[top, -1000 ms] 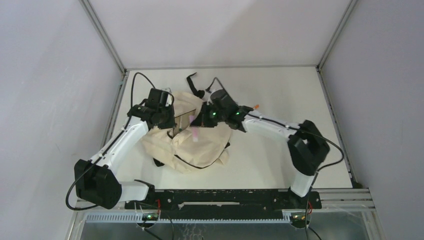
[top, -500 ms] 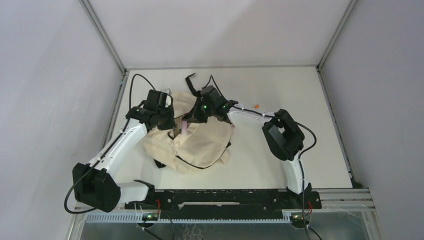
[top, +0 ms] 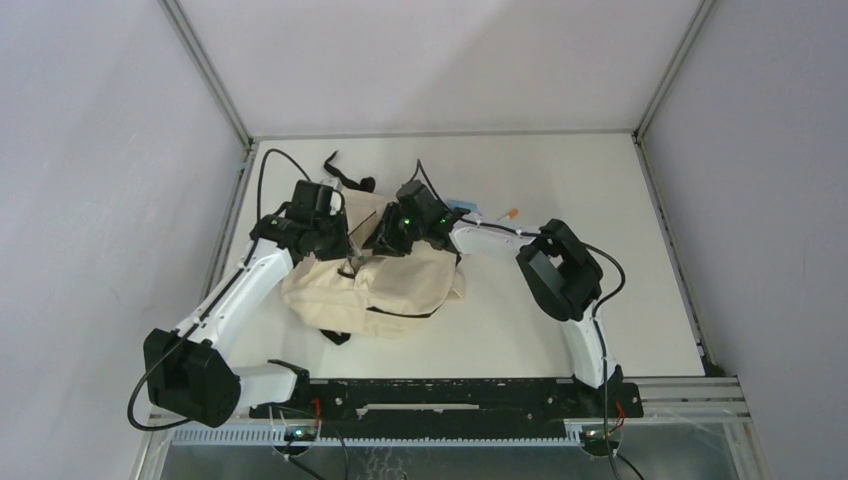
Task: Pack the student bag
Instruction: Place the stationery in the student bag, then pick up the stationery from the center of the board.
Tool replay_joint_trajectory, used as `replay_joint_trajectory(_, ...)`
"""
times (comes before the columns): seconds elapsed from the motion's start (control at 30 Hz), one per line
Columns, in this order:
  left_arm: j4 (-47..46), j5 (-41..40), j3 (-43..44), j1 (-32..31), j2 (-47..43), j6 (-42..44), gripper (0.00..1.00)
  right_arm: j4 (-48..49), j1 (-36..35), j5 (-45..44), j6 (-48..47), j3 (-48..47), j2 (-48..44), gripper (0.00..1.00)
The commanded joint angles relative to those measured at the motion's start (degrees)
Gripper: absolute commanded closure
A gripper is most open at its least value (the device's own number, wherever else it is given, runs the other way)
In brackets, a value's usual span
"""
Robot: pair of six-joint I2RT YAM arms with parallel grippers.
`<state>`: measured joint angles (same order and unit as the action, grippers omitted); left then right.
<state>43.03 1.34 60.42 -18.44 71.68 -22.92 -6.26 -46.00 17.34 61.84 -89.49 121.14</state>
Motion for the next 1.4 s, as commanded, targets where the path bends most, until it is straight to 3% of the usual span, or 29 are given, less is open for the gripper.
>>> replay_joint_trajectory(0.0,-1.45,1.76,-0.63,0.06,-1.2,0.65,1.0,2.85,-0.17,0.62,-4.68,6.63,-9.52,0.62)
replay_joint_trajectory(0.17,-1.74,1.64,-1.27,0.03,-0.89,0.78,1.0,-4.13,1.6,-8.95,-13.06,14.32,-19.7,0.65)
replay_joint_trajectory(0.33,-1.83,2.04,-1.01,-0.01,-0.41,0.96,1.0,-20.08,4.07,-37.52,-13.15,19.5,-28.59,0.54)
replay_joint_trajectory(0.4,-2.06,2.13,-0.88,0.02,-0.4,0.97,1.0,-23.88,6.96,-41.9,-11.15,21.04,-29.01,0.53)
replay_joint_trajectory(0.57,-2.02,2.45,-0.63,0.06,0.06,1.13,1.0,-26.41,16.85,-40.51,-8.23,21.25,-25.07,0.51)
replay_joint_trajectory(0.8,-3.37,3.55,-1.78,0.01,-0.13,0.78,1.0,-26.5,23.06,-39.46,-6.68,15.44,-16.24,0.45)
replay_joint_trajectory(1.03,-3.96,5.24,-1.79,0.0,0.75,0.26,1.0,-31.83,24.9,-39.04,-5.97,3.93,-5.76,0.43)
replay_joint_trajectory(1.37,-4.3,6.05,-2.18,0.0,0.19,-0.02,1.0,-31.28,24.75,-37.81,-3.65,2.12,-3.83,0.44)
